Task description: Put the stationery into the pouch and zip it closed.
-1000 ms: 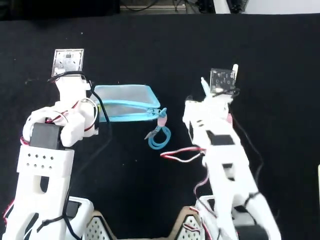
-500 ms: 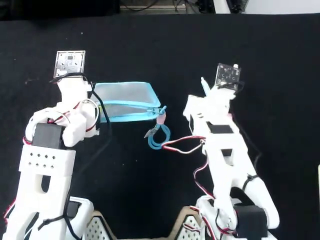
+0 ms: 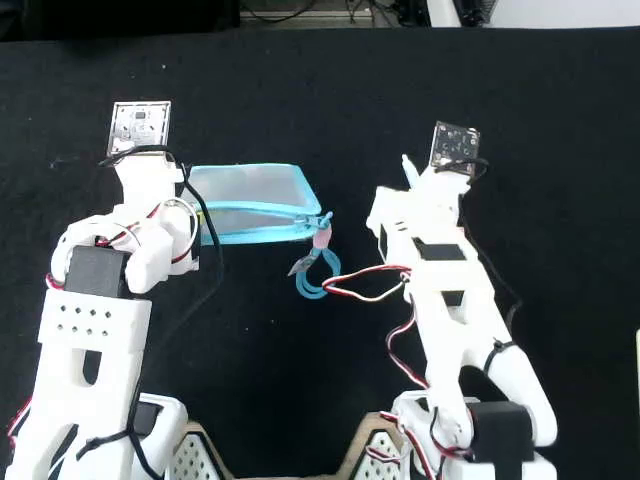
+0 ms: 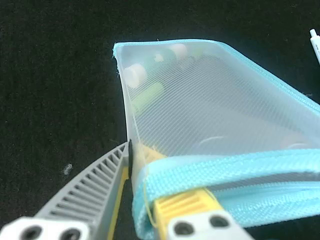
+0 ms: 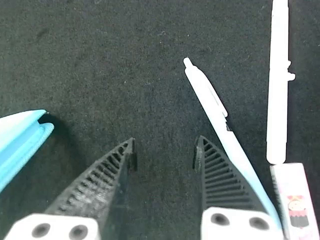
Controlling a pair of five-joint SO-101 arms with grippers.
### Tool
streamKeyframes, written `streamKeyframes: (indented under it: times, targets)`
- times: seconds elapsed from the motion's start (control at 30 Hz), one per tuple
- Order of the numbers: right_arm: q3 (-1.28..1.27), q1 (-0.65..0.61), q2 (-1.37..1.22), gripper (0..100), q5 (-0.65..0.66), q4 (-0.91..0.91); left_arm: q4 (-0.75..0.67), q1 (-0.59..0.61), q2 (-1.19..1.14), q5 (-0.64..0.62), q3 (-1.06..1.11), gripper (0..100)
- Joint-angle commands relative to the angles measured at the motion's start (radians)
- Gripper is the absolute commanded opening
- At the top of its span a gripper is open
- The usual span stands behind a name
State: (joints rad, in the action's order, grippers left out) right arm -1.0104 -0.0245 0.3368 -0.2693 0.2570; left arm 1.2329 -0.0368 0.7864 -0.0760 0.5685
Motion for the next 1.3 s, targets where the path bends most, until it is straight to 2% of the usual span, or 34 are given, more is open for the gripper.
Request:
streamKeyframes:
  times: [0.0,0.2,0.33,0.6,0.93,1.07,1.17,1.27]
  targets:
    - [0.124,-0.008,-0.059,17.7,0.012,0.048,-0.008,-0.007,-0.009,-0.009,-0.002,3]
    - [0.430,0.051,-0.286,17.5,0.009,0.347,-0.008,-0.007,-0.008,-0.006,-0.002,3]
    - [0.568,0.071,-0.401,17.6,0.014,0.407,-0.008,-0.007,-0.005,-0.006,-0.002,3]
    - [0.673,0.052,-0.521,17.4,0.210,0.313,-0.008,-0.007,-0.003,-0.005,-0.002,3]
    - [0.671,0.057,-0.644,17.4,0.304,0.132,0.012,-0.007,0.000,-0.006,-0.004,3]
    - [0.671,0.055,-0.716,17.4,0.397,0.032,0.011,-0.007,0.000,-0.006,-0.004,3]
    - [0.671,0.055,-0.740,17.4,0.471,0.003,0.011,-0.007,0.000,-0.006,-0.004,3]
    - [0.673,0.052,-0.743,17.3,0.488,0.002,0.011,-0.007,0.000,-0.006,-0.002,3]
